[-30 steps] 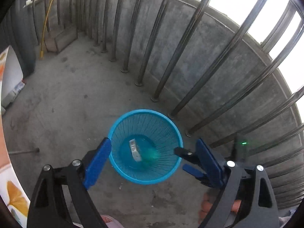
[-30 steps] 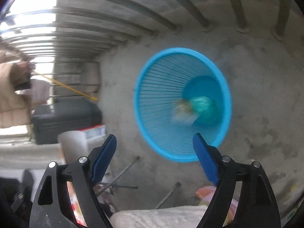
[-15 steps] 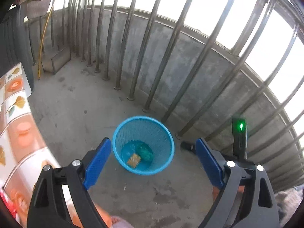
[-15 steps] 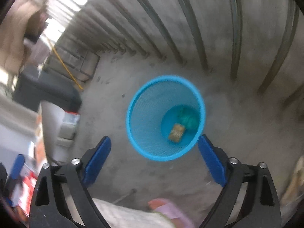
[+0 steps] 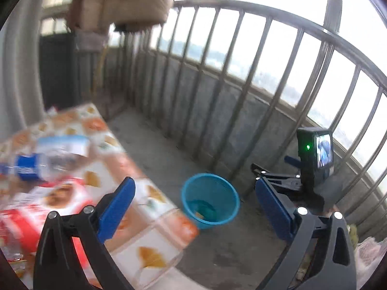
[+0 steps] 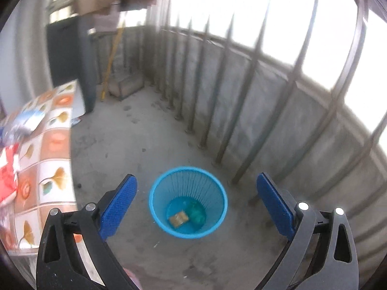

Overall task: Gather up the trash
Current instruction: 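Move both tools back toward the table, then grasp the clear snack bag with the left gripper while the right gripper grasps the white medicine box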

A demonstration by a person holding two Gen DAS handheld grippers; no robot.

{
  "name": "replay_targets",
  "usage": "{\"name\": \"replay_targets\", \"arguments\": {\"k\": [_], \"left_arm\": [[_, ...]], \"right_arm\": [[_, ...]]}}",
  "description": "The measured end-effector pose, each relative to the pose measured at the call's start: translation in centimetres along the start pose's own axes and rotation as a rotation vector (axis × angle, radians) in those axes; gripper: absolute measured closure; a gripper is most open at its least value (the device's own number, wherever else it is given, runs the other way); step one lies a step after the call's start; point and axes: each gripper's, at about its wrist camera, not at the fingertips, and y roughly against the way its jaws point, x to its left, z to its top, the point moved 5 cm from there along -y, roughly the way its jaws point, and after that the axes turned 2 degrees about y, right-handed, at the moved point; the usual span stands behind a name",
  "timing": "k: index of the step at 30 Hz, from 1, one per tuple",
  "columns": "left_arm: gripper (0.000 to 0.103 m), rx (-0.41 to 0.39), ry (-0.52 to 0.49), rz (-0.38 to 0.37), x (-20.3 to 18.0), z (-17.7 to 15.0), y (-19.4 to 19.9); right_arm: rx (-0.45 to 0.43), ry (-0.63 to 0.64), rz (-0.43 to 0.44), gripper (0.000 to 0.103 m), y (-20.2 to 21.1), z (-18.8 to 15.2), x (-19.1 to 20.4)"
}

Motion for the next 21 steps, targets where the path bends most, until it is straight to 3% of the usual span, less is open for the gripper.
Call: {"name": "replay_targets", "arguments": {"k": [3,6,8,11,15,18,21], "left_arm": [[0.006,-0.079,0.027,0.028,3.2,-1.2,4.3],[0.006,-0.157,0.070,0.035,6.8,-3.1,8.3],[0.006,-0.203,0.111,0.074,9.6,-4.8,10.7],[0.006,-0.249,0.185,0.192,14.0,-7.7,13.5],[0.006,-0.206,0.230,0.391,19.0,-12.0,14.8],[0.006,-0.170,0.179,0.480,20.3,-13.8,14.6],[0.007,-0.103,0.071,0.632,20.9,-14.7,12.7]], "right_arm": [[-0.050,0.043,0.089,0.008,0.8,1.6,1.9],[-0.108,0.040,0.237,0.008,2.5,3.1,3.6],[-0.142,0.025,0.338,0.008,3.8,4.2,4.9],[-0.148,0.004,0.408,0.008,4.9,5.2,7.1],[-0.113,0.017,0.544,0.008,5.3,6.7,11.3],[-0.056,0.033,0.634,0.008,5.4,7.3,14.8],[0.047,0.007,0.752,0.008,4.3,7.8,17.8]]}}
